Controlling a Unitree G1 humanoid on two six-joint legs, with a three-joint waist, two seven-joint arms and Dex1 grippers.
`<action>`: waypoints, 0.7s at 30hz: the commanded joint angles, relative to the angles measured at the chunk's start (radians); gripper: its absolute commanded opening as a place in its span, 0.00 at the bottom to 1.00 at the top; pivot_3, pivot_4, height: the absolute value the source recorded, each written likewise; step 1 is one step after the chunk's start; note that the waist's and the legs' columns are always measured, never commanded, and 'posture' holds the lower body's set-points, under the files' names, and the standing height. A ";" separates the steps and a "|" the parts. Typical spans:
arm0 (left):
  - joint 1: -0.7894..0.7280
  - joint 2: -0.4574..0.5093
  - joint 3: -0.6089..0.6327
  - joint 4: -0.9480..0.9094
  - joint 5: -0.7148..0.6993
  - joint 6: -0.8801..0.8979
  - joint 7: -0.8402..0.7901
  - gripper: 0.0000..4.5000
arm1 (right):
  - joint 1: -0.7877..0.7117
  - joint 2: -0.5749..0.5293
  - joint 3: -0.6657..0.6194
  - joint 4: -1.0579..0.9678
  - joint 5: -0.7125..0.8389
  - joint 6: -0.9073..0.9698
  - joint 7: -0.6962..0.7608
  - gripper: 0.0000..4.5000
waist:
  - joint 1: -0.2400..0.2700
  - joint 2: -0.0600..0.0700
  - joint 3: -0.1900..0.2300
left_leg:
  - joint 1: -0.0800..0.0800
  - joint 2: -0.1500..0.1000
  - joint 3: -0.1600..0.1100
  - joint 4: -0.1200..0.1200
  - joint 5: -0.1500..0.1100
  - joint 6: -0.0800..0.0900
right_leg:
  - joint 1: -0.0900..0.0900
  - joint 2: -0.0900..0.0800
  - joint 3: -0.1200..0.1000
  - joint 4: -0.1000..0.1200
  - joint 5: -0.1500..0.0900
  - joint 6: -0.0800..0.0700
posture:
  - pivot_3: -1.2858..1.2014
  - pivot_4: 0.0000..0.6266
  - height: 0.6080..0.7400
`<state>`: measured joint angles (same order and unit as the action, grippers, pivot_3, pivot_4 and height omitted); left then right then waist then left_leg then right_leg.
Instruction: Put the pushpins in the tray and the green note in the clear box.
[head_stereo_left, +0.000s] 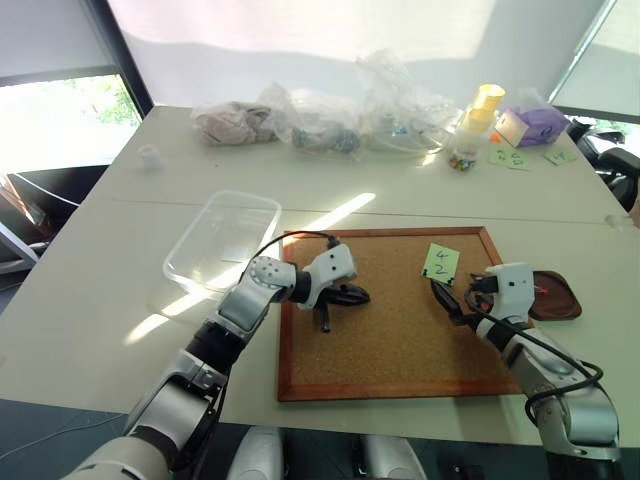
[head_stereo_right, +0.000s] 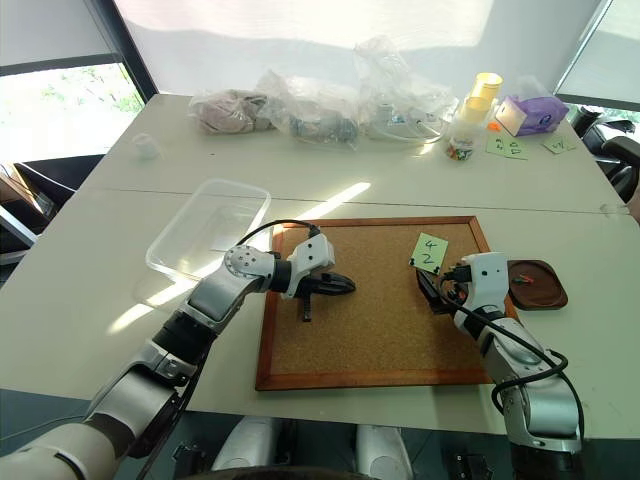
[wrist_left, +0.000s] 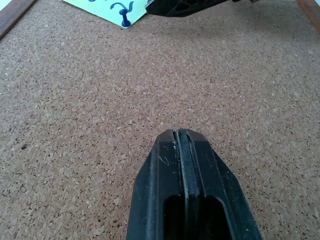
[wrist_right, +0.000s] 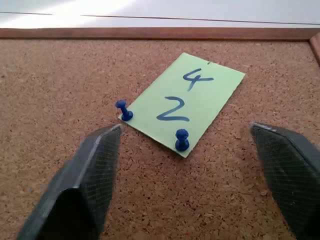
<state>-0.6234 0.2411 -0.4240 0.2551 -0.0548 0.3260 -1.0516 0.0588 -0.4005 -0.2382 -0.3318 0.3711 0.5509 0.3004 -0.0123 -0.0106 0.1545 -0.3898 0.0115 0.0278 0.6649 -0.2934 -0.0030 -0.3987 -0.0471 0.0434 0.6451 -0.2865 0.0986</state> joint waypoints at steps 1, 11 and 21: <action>0.021 0.013 -0.037 0.031 0.033 0.021 -0.002 0.00 | -0.015 0.007 -0.007 -0.013 -0.002 -0.027 0.003 0.48 | 0.000 0.000 0.000 | 0.000 0.000 0.000 0.000 0.000 0.000 | 0.000 0.000 0.000 0.000 0.000 0.000 | 0.52 0.24 1.00; 0.020 0.025 -0.052 0.048 0.057 -0.004 0.001 0.00 | -0.014 0.018 -0.007 -0.007 0.002 -0.019 0.005 0.01 | 0.000 0.000 0.000 | 0.000 0.000 0.000 0.000 0.000 0.000 | 0.000 0.000 0.000 0.000 0.000 0.000 | 0.52 0.24 1.00; 0.017 0.033 -0.072 0.079 0.097 0.047 0.046 0.00 | -0.026 0.031 -0.068 -0.034 0.014 -0.052 -0.017 0.01 | 0.001 0.000 0.000 | 0.000 0.000 0.000 0.000 0.000 0.000 | 0.000 -0.001 0.000 0.000 0.000 0.000 | 0.52 0.24 1.00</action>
<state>-0.6359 0.2525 -0.4508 0.2653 -0.0299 0.2999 -1.0368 0.0514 -0.3698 -0.2526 -0.3264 0.3734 0.5417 0.2931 -0.0117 -0.0106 0.1544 -0.3896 0.0115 0.0278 0.6649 -0.2933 -0.0030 -0.3984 -0.0477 0.0435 0.6451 -0.2865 0.0986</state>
